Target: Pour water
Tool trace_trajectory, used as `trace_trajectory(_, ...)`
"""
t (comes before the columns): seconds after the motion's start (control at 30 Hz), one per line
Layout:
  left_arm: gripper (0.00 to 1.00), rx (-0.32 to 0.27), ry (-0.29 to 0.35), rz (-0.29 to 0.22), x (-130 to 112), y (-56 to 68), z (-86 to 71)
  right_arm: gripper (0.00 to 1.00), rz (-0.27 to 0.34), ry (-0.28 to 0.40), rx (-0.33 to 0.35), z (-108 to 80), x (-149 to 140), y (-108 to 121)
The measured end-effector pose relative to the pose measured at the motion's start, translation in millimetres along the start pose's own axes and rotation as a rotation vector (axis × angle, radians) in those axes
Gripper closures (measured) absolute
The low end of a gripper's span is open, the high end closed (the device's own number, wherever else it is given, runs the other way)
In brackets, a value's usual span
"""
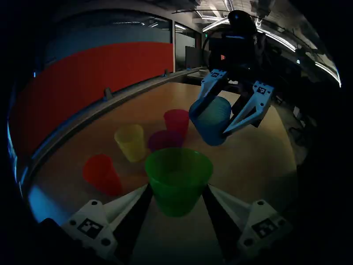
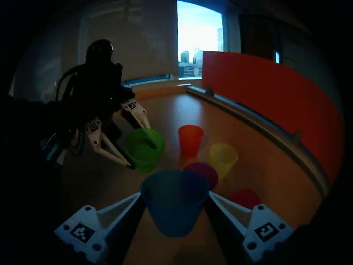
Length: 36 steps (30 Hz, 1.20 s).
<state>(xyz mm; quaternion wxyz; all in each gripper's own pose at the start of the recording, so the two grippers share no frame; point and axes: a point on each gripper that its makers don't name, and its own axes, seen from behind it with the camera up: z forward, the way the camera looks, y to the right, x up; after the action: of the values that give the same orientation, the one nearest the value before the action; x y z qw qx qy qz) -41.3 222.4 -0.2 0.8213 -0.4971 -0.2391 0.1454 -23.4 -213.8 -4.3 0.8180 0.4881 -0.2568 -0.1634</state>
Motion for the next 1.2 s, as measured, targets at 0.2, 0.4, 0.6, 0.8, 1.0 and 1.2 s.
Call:
trace_trajectory(0.2, 0.21, -0.002, -0.025, 0.012, -8.8, -0.1, 2.8, 0.11, -0.005, -0.046, 0.019, 7.9, -17.5, -4.5)
trace_trajectory(0.4, 0.22, -0.009, -0.037, 0.011, -12.3, -0.7, 4.1, 0.11, -0.01, -0.078, 0.03, 13.2, -27.3, -8.0)
trace_trajectory(0.6, 0.22, -0.009, -0.045, 0.01, -16.7, -1.0, 5.3, 0.11, -0.002, -0.09, 0.038, 15.9, -33.4, -9.1)
trace_trajectory(0.8, 0.21, -0.011, -0.044, 0.006, -18.2, -1.0, 6.5, 0.1, 0.002, -0.097, 0.036, 19.1, -37.4, -7.1)
trace_trajectory(1.0, 0.21, -0.013, -0.048, 0.002, -20.1, -1.9, 9.0, 0.1, -0.003, -0.109, 0.032, 21.5, -43.2, -5.4)
trace_trajectory(1.2, 0.21, -0.016, -0.063, 0.002, -24.0, -3.4, 11.5, 0.1, -0.008, -0.118, 0.031, 23.5, -46.7, -4.6)
